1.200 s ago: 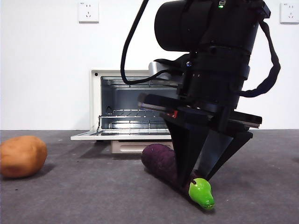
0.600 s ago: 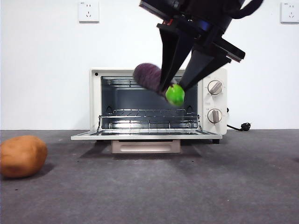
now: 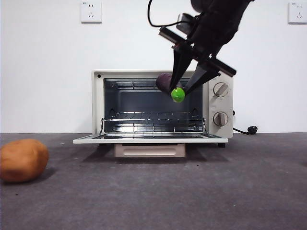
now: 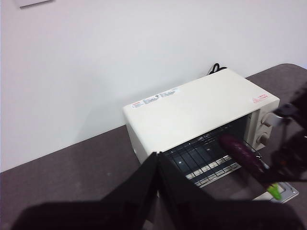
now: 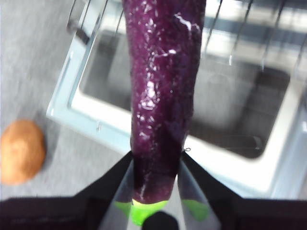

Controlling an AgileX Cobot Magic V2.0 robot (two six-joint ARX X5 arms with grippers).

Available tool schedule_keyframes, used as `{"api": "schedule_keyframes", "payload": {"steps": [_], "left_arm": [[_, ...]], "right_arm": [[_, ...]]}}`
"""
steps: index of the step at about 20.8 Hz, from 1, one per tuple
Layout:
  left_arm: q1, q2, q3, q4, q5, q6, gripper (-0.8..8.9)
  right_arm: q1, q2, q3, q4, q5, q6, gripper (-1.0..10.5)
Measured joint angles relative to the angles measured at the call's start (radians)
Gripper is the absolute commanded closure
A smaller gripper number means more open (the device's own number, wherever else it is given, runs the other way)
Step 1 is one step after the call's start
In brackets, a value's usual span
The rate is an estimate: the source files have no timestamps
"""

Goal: Take the eggplant from the table,put the eggplant in the oven

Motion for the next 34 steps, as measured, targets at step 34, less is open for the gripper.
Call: {"api": "schedule_keyframes", "payload": {"steps": [34], "left_arm": [[-0.003,0.000,0.000,-0.033,0.000,0.010,8.19]], "right_arm": [[-0.091,0.234,0.235,0.081,0.183,0.052,9.3]]}}
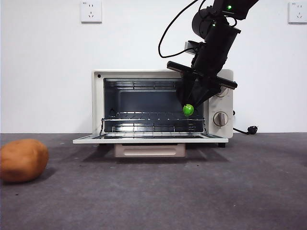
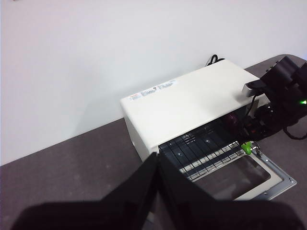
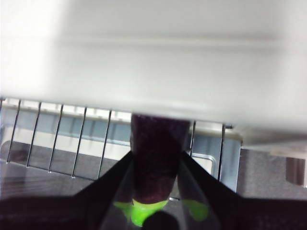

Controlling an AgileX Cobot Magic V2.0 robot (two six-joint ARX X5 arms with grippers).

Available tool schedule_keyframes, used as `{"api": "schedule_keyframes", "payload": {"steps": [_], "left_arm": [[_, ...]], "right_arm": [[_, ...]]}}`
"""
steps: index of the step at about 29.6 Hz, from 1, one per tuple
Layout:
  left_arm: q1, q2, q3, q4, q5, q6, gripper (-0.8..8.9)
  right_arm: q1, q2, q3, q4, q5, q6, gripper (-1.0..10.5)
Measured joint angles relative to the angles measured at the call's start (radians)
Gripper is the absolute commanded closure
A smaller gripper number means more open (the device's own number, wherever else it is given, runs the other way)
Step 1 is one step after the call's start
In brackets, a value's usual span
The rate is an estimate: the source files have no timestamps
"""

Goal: Take the eggplant from the table,put the eggplant in the oven

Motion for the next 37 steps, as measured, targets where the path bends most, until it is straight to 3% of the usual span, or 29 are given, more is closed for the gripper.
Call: {"api": "schedule_keyframes", "payload": {"steps": [3,14,17,19,34,37], "left_arm": [[0.000,0.000,0.000,-0.002,0.000,0.000,8.19],[0.000,0.000,0.000,-0.002,0.000,0.000,8.19],[0.000,0.000,0.000,-0.002,0.000,0.000,8.19],[0.000,0.000,0.000,-0.002,0.000,0.000,8.19],[0.000,0.000,0.000,-0.010,0.000,0.000,8.19],[0.000,0.000,0.000,-0.010,0.000,0.000,8.19]], "right_arm": [[0.000,0.000,0.000,-0.001,0.001,0.000,7.8],[0.000,0.000,0.000,-0.008,0.002,-0.001,7.7],[0.000,0.000,0.000,-0.008,0.001,-0.007,5.6],[0.000,0.000,0.000,-0.008,0.001,-0.008,5.0],[0.006,0.000,0.002,-0.013,-0.005,-0.014,4.9],[0.006,0.000,0.002,-0.035,-0.002,-0.016,4.3]]}}
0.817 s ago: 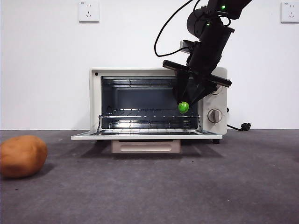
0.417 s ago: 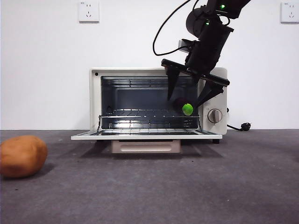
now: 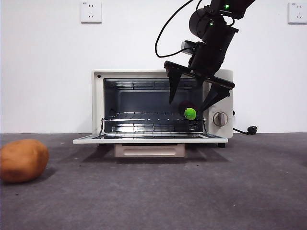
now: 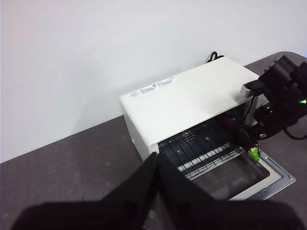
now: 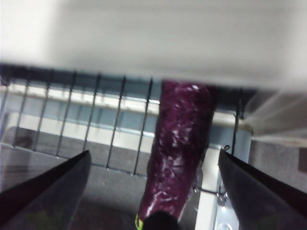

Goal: Take the eggplant from the table,put the eggplant in the oven

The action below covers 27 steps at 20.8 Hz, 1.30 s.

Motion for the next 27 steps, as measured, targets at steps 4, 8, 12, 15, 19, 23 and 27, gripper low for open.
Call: {"api": "schedule_keyframes", "payload": {"steps": [4,8,12,15,19,23,27], "left_arm": [[0.000,0.000,0.000,0.000,0.000,0.000,8.19],[0.000,0.000,0.000,0.000,0.000,0.000,8.19],[0.000,0.000,0.000,0.000,0.000,0.000,8.19],[0.000,0.000,0.000,0.000,0.000,0.002,8.19],[0.000,0.000,0.000,0.000,0.000,0.008,8.19],[0.000,0.001,0.000,0.000,0.000,0.008,8.19],[0.000,0.003,0.000,0.000,0.000,0.008,8.19]], "right_arm": [[0.000,0.000,0.000,-0.011,0.013,-0.003,4.3],[-0.001,0.000,0.018,-0.023,0.023,-0.003,4.3],[-0.001,0.000,0.080,-0.071,0.028,-0.031,4.3],[-0.003,0.000,0.142,-0.184,0.030,-0.066,4.3],[-0.002,0.000,0.227,-0.275,0.030,-0.089,4.3],[-0.001,0.000,0.336,-0.381,0.029,-0.105,4.3],[0.006,0.000,0.449,-0.518,0.013,-0.122,4.3]]}}
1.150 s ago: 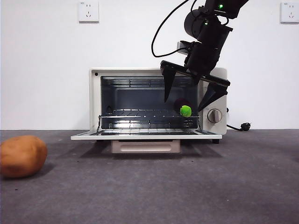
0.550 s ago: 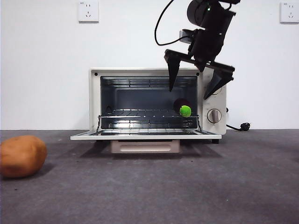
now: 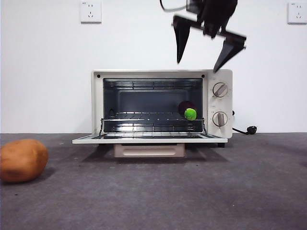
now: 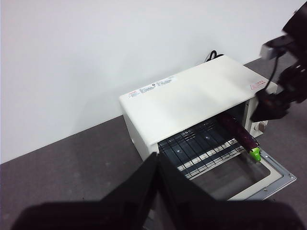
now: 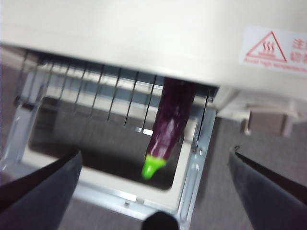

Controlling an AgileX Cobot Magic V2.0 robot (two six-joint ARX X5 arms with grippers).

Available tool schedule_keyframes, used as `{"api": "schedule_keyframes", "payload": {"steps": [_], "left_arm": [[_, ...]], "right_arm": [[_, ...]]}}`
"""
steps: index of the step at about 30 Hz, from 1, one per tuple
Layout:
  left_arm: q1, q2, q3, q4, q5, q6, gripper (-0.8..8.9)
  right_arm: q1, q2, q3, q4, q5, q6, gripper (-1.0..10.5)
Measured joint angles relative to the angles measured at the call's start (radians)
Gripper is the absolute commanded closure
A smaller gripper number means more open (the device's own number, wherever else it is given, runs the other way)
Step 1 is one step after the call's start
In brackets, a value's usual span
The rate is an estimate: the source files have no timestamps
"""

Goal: Take the eggplant from the table,put the eggplant in the oven

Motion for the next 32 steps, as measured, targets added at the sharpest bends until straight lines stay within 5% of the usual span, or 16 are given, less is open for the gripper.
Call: {"api": "schedule_keyframes", "payload": {"steps": [3,8,18,32], "left_arm": [[0.000,0.002,0.000,0.000,0.000,0.000,8.19],[0.000,0.003,0.000,0.001,0.000,0.000,8.19],[0.000,0.007,0.000,0.002,0.000,0.000,8.19],[0.000,0.007,0.000,0.002,0.000,0.000,8.19]], "right_arm": [[0.010,0.000,0.096,-0.101,-0.002,-0.012,4.3],[0.020,-0.029,0.204,-0.101,-0.082,-0.003,4.4],[0.032,-0.196,0.432,-0.101,-0.098,0.012,4.4],[0.032,-0.501,0.465,-0.101,-0.105,0.013,4.4]]}}
